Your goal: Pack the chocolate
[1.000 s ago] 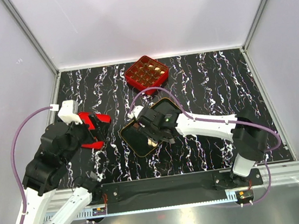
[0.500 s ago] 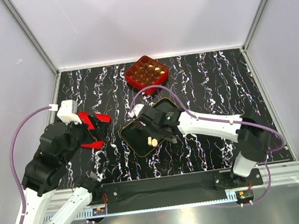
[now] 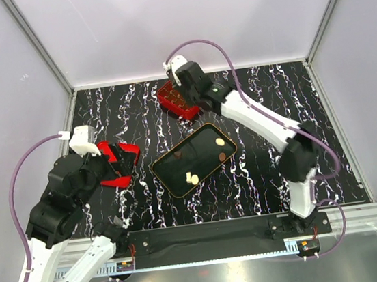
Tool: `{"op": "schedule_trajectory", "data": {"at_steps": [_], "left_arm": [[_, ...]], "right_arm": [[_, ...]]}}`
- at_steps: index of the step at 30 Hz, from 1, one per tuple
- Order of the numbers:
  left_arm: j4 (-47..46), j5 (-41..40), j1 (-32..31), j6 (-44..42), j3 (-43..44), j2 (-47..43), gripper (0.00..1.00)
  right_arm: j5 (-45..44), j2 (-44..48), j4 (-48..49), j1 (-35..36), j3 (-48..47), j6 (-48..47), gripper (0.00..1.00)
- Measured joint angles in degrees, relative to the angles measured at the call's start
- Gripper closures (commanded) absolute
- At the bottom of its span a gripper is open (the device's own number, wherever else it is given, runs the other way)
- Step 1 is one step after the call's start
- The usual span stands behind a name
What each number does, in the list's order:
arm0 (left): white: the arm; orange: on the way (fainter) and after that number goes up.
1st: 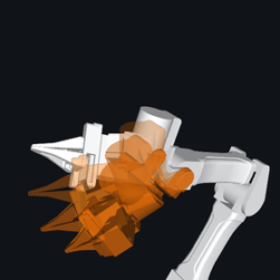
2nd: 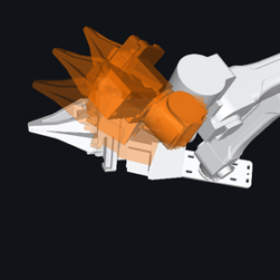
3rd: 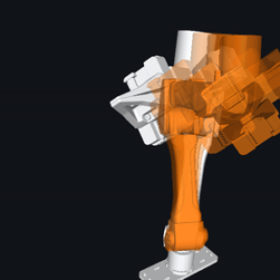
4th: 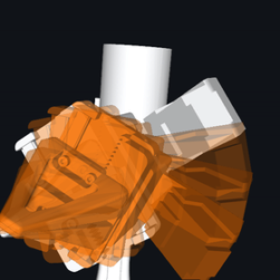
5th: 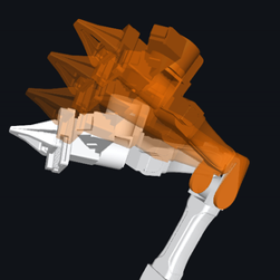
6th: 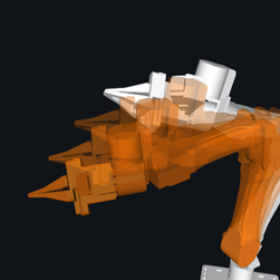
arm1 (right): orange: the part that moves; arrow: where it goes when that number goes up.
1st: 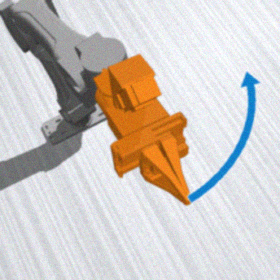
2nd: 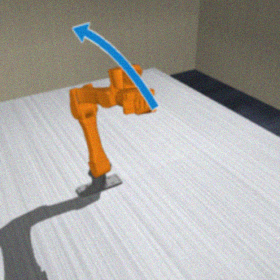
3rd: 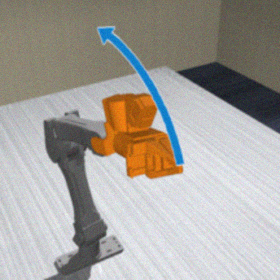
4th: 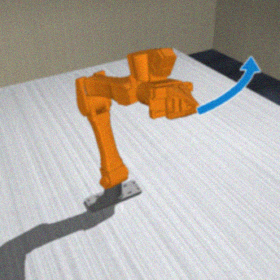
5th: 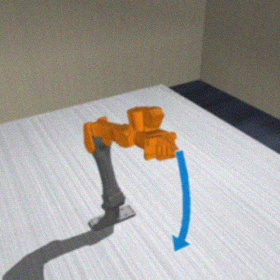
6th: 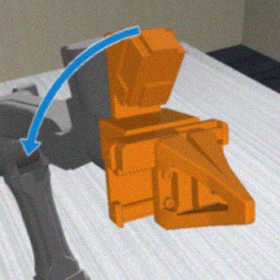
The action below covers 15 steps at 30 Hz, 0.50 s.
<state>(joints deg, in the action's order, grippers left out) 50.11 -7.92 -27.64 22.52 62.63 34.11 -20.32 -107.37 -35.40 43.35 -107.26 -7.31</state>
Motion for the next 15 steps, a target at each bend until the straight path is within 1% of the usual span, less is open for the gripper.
{"op": "schedule_trajectory", "data": {"at_steps": [3,5,10,15], "left_arm": [[0.0,0.0,0.0,0.0,0.0,0.0,0.01],[0.02,-0.04,0.0,0.0,0.0,0.0,0.01],[0.02,-0.07,0.0,0.0,0.0,0.0,0.01],[0.0,-0.11,0.0,-0.02,-0.13,0.0,0.01]], "right_arm": [[-0.66,-9.33,0.72,-2.82,-8.55,-1.51,0.66],[-0.74,-14.25,1.09,-3.85,-11.87,-2.21,0.65],[0.35,-21.86,1.4,-4.94,-15.45,-2.82,0.65],[2.03,-25.11,2.82,-5.4,-16.26,-2.8,0.65]]}}
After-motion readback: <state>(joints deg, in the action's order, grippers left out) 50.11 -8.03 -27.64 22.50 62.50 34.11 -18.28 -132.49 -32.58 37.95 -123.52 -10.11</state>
